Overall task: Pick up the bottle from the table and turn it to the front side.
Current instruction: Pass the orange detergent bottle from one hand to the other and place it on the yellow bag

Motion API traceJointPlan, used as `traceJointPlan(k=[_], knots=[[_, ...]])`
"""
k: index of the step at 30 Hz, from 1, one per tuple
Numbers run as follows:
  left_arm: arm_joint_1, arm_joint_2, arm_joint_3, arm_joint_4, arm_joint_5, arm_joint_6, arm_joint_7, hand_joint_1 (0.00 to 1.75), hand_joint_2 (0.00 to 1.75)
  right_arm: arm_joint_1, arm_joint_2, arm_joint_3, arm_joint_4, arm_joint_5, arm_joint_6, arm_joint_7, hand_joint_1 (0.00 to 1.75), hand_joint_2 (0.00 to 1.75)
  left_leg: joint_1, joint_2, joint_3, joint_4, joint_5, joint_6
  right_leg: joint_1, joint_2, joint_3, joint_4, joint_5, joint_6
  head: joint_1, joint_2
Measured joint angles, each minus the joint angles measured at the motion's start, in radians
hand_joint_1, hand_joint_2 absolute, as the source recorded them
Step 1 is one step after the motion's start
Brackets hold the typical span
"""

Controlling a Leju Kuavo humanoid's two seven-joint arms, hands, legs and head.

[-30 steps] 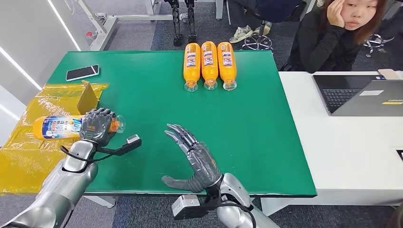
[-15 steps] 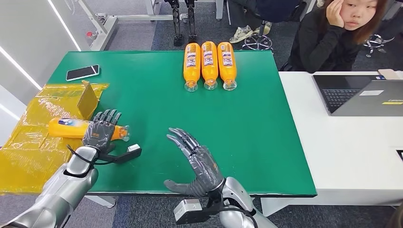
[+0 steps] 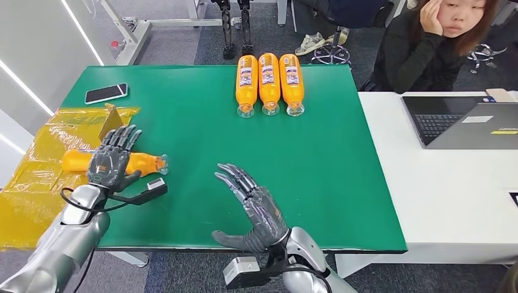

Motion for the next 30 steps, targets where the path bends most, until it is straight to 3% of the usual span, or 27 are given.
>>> traceJointPlan(k=[3,10,18,23,30], knots=[[0.035,-0.002,0.067,-0.085,0.119,-0.029,-0.139,0.00,1.75,0.011,-0.011,-0.009,0.000,-0.011,-0.023,-0.004,0.00,1.75,0.000,0.000,0.000,0.000,0.000,0.000,0.000,0.000,0.000,0.000,0.000,0.000,0.000,0.000],[0.069,-0.004,0.124,-0.187,0.181,-0.063,-0.209,0.00,1.75,0.023,-0.027,-0.018,0.000,-0.014,-0.041,-0.008,0.00,1.75,0.000,0.000,0.000,0.000,0.000,0.000,0.000,0.000,0.000,0.000,0.000,0.000,0.000,0.000],[0.135,-0.036,0.124,-0.375,0.416,-0.210,-0.335,0.00,1.75,0.036,-0.043,-0.038,-0.013,-0.019,-0.064,-0.006,0.00,1.75,0.000,0.000,0.000,0.000,0.000,0.000,0.000,0.000,0.000,0.000,0.000,0.000,0.000,0.000],[0.219,-0.079,0.042,-0.547,0.773,-0.304,-0.378,0.00,1.75,0.039,-0.048,-0.069,-0.026,-0.044,-0.097,-0.001,0.00,1.75,-0.001,-0.002,-0.001,0.000,0.000,0.000,-0.001,-0.002,0.000,-0.001,0.000,0.000,0.000,0.000],[0.283,-0.127,-0.078,-0.696,0.977,-0.374,-0.382,0.00,1.75,0.038,-0.050,-0.108,-0.033,-0.093,-0.119,-0.039,0.00,1.75,-0.001,-0.001,-0.001,0.000,0.000,0.000,-0.001,-0.002,0.001,-0.001,0.000,0.000,0.000,0.000]])
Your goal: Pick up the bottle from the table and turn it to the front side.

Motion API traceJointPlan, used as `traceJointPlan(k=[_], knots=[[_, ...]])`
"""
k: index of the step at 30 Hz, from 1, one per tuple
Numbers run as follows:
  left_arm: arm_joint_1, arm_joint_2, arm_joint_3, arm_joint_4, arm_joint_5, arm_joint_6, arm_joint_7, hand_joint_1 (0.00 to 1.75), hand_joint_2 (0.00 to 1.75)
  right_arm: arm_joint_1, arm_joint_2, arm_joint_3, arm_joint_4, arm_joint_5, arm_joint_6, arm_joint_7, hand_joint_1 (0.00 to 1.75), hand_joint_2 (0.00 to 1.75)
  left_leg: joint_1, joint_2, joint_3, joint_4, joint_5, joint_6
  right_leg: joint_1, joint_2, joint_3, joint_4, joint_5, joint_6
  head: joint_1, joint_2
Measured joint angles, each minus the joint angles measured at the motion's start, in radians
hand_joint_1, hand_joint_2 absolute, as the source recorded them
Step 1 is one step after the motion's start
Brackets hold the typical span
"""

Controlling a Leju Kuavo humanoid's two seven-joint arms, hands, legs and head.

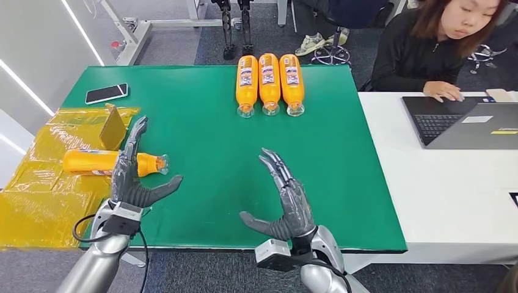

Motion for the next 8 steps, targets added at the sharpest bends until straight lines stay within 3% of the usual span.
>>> traceJointPlan(k=[8], knots=[[0.045,-0.117,-0.109,-0.088,0.166,-0.094,0.000,0.00,1.75,0.004,0.006,-0.041,0.004,-0.102,-0.019,-0.092,0.00,1.75,0.000,-0.002,0.000,0.000,0.000,0.000,0.000,-0.002,0.001,0.000,0.000,0.000,0.000,0.000]])
